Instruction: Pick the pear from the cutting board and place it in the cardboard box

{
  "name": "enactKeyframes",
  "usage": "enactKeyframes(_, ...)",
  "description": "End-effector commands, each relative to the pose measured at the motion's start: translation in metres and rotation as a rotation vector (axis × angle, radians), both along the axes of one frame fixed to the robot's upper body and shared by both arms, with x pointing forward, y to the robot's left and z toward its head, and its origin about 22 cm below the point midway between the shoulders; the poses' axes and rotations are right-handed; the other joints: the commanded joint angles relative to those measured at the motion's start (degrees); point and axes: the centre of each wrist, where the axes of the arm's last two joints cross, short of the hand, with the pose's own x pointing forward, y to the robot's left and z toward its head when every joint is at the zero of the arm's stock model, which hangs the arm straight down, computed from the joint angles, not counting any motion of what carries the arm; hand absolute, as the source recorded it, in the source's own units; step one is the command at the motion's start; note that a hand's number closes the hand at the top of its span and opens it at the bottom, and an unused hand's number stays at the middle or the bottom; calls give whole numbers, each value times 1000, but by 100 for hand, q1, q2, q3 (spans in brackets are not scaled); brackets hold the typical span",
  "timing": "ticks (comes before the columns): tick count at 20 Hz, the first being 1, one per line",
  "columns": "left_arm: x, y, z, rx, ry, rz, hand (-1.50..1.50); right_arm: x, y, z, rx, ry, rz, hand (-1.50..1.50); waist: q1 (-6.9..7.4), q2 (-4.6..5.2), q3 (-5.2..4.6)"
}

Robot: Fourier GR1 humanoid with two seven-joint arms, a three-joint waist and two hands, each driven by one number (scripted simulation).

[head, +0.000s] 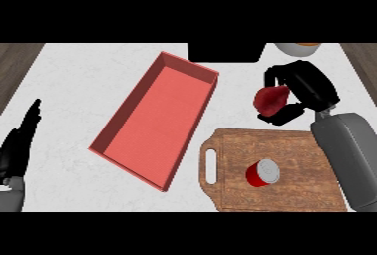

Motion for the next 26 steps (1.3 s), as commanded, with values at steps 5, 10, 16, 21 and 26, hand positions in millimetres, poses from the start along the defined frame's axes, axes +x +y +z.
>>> enactKeyframes(5, -2, 6, -5, 5, 3, 7, 0, -3, 49, 64, 108, -37, 158, 150, 3, 13, -3)
enactKeyframes(10, 9, -6, 2, -1, -9, -1, 0, -6, 116, 73, 236, 53, 213, 150, 27, 18, -3)
enactKeyframes(16, 4, -16, 0, -9, -11, -17, 0, -4, 193, 100, 324, 106, 175, 150, 115, 22, -3)
enactKeyframes(21, 7, 9, 4, 7, -21, -22, 0, 15, 209, 86, 359, 244, 145, 150, 142, 44, -4)
enactKeyframes(26, 19, -14, 1, 5, -9, -50, 0, 28, 238, 74, 379, 233, 124, 150, 277, 81, -5)
